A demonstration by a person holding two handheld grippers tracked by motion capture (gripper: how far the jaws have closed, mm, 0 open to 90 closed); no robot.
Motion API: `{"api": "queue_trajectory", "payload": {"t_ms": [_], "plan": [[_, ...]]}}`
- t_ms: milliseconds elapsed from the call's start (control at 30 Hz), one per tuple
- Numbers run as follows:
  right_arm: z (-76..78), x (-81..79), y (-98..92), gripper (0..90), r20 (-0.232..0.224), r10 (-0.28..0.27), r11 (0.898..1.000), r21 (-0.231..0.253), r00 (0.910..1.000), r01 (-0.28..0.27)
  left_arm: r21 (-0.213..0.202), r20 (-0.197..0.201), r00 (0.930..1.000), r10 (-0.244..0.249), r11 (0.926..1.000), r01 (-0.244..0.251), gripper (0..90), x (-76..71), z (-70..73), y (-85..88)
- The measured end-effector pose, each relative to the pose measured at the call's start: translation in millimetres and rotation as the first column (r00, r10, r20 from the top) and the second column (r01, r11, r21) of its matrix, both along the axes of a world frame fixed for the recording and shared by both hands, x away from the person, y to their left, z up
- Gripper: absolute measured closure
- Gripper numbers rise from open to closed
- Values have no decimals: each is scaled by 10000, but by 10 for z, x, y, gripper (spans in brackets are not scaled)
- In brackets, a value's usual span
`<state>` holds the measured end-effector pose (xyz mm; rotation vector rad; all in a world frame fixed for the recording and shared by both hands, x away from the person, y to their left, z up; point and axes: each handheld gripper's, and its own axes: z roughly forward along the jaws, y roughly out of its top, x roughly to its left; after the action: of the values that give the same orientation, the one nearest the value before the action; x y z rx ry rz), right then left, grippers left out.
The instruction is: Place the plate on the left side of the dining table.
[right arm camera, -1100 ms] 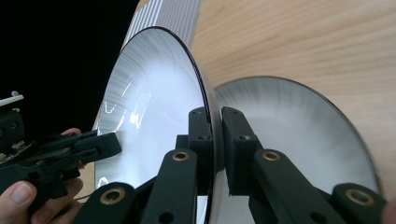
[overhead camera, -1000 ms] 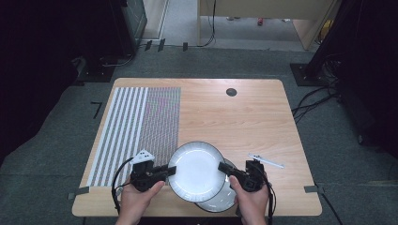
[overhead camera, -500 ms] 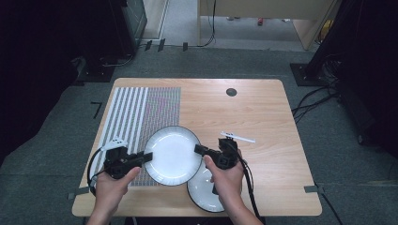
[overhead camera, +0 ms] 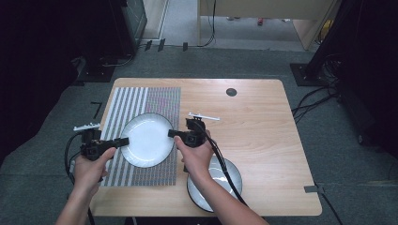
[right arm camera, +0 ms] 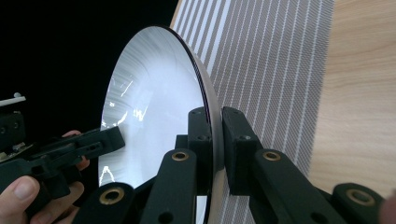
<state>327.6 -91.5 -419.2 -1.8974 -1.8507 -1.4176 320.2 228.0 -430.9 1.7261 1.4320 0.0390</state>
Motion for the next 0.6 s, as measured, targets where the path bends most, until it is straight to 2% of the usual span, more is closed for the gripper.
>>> {"api": "queue_trajectory", "payload": {"t_ms": [167,233,433,600], "plan": [[-93,209,184,830,-270,-120,9999,-79,9996,118,-44,-304,9988,387,9992,-388,781,202,-106,133],[-151,318,233,830,-449,-157,9999,6,9989,158,116,-428,9977,525,9986,-520,781,297,-146,168],[-372,667,341,831,-1267,-50,9995,297,9919,88,293,-805,9901,1150,9932,-1129,782,552,-268,248],[-488,868,419,831,-1454,-139,9996,224,9893,174,468,-964,9844,1474,9886,-1434,783,686,-361,265]]}}
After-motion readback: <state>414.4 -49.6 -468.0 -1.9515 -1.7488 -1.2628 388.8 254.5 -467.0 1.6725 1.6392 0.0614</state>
